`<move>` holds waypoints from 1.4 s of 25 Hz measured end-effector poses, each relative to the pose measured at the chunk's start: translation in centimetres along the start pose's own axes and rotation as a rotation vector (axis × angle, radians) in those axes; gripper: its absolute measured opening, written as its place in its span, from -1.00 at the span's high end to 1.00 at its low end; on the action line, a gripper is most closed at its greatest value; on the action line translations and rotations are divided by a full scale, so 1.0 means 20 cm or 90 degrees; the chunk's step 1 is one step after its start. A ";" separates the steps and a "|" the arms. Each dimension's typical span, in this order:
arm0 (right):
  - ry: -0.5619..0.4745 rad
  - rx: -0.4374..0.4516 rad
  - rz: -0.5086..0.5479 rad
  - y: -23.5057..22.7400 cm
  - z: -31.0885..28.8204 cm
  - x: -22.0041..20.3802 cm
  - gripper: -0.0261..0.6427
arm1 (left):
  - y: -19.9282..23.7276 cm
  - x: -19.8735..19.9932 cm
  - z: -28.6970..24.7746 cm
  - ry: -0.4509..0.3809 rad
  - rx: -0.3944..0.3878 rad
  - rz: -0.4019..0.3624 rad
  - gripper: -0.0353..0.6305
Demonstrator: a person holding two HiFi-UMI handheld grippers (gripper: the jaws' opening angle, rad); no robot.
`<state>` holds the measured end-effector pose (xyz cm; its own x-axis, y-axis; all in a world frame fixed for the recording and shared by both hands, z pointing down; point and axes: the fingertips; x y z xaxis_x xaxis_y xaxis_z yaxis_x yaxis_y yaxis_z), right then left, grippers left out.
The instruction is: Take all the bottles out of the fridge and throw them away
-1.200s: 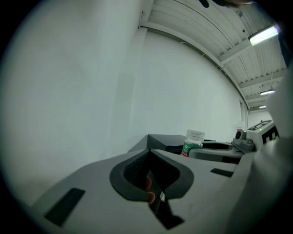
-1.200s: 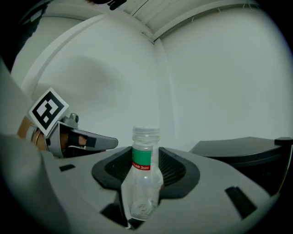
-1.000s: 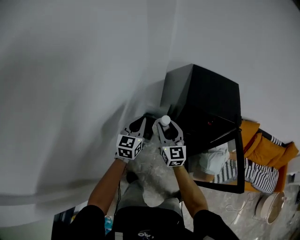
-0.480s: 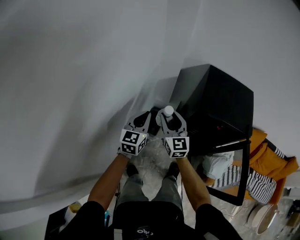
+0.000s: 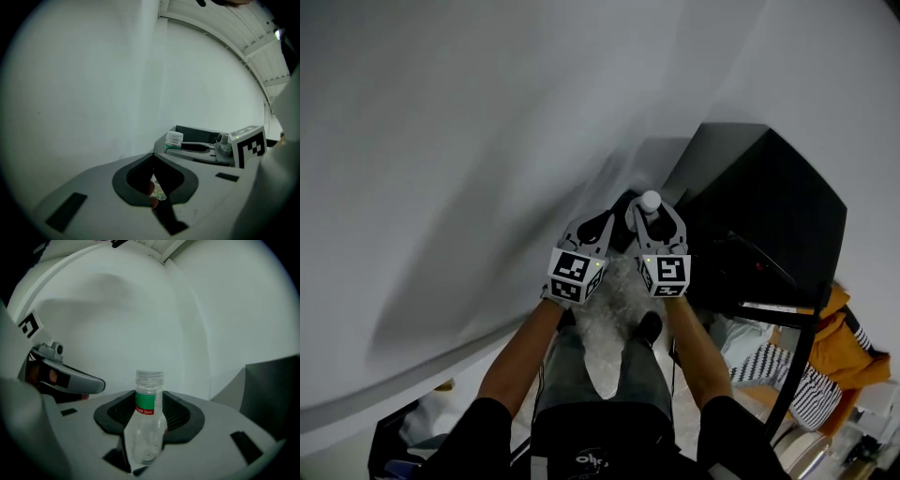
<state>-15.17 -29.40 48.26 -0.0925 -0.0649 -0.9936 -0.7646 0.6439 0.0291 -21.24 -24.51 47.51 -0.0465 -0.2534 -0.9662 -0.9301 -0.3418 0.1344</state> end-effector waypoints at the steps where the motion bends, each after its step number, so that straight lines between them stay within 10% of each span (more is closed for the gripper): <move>1: 0.004 0.000 -0.002 0.00 -0.04 -0.06 0.37 | 0.03 -0.05 -0.02 0.004 0.002 0.005 0.88; 20: 0.131 -0.042 -0.045 -0.04 -0.43 -1.50 0.37 | 0.30 -1.25 -0.47 0.103 -0.028 0.067 0.88; 35: 0.186 -0.050 -0.051 -0.05 -0.53 -2.10 0.37 | 0.43 -1.80 -0.68 0.146 -0.024 0.095 0.88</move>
<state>-17.30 -35.49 91.22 -0.2008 -0.3371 -0.9198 -0.8226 0.5679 -0.0286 -22.60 -30.57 86.33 -0.0942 -0.5002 -0.8608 -0.9045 -0.3182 0.2839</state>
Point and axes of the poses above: the fingertips, and each gripper's own axes: z backward along the fingers, y to its left, x out of its top, and after that the axes turned 5 degrees about -x, right-handed
